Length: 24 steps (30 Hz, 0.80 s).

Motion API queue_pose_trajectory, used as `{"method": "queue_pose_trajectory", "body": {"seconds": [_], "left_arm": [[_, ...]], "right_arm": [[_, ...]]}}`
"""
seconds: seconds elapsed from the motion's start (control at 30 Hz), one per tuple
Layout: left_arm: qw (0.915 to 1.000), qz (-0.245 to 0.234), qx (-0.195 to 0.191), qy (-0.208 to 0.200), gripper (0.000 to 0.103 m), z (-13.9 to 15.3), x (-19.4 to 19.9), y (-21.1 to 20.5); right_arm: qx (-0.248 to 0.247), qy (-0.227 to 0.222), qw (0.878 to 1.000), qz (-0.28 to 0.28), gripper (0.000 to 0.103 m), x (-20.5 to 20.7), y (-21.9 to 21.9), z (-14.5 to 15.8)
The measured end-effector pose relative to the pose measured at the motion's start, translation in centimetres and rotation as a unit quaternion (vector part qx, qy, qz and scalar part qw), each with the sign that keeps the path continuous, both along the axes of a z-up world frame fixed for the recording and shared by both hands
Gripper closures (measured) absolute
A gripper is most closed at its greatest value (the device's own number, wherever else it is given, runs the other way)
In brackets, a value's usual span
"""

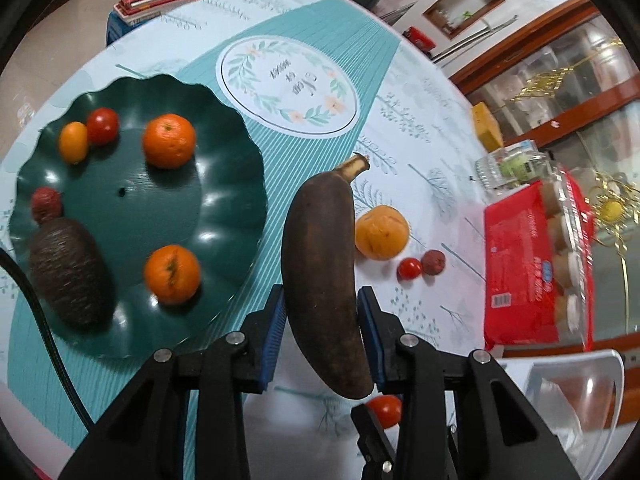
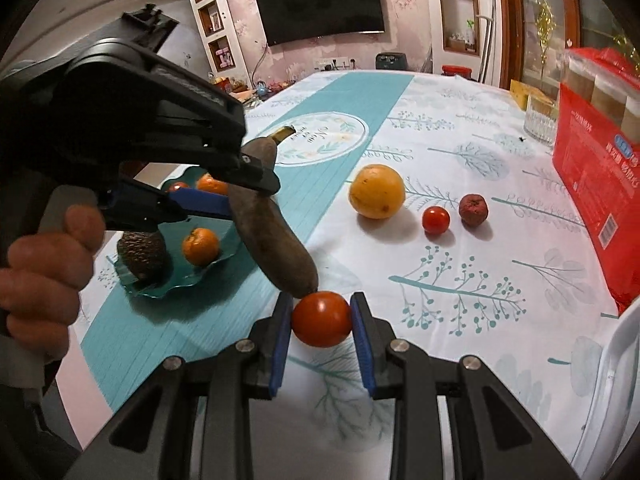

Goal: Organize fruits
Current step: 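Lower the banana onto the plate with the left gripper while the right places the tomato there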

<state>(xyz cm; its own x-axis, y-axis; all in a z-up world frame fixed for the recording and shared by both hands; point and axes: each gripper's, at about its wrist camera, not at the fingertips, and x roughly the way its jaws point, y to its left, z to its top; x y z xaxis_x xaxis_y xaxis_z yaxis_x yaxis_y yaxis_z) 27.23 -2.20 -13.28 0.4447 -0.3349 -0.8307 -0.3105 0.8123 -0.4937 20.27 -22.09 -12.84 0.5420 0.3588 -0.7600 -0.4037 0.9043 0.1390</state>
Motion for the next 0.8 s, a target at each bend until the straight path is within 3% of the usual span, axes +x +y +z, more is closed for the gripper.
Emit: {"method": "queue_pose_trajectory", "body": {"seconds": [0.43, 0.8], "left_arm": [[0.9979, 0.034, 0.001, -0.056, 0.069, 3.7, -6.6, 8.0], [0.9969, 0.045, 0.032, -0.056, 0.069, 5.2, -8.1, 16.4]], "right_arm": [[-0.014, -0.033, 0.999, 0.024, 0.074, -5.5, 6.2, 2.3], [0.007, -0.032, 0.999, 0.017, 0.074, -6.1, 12.7, 2.6]]}}
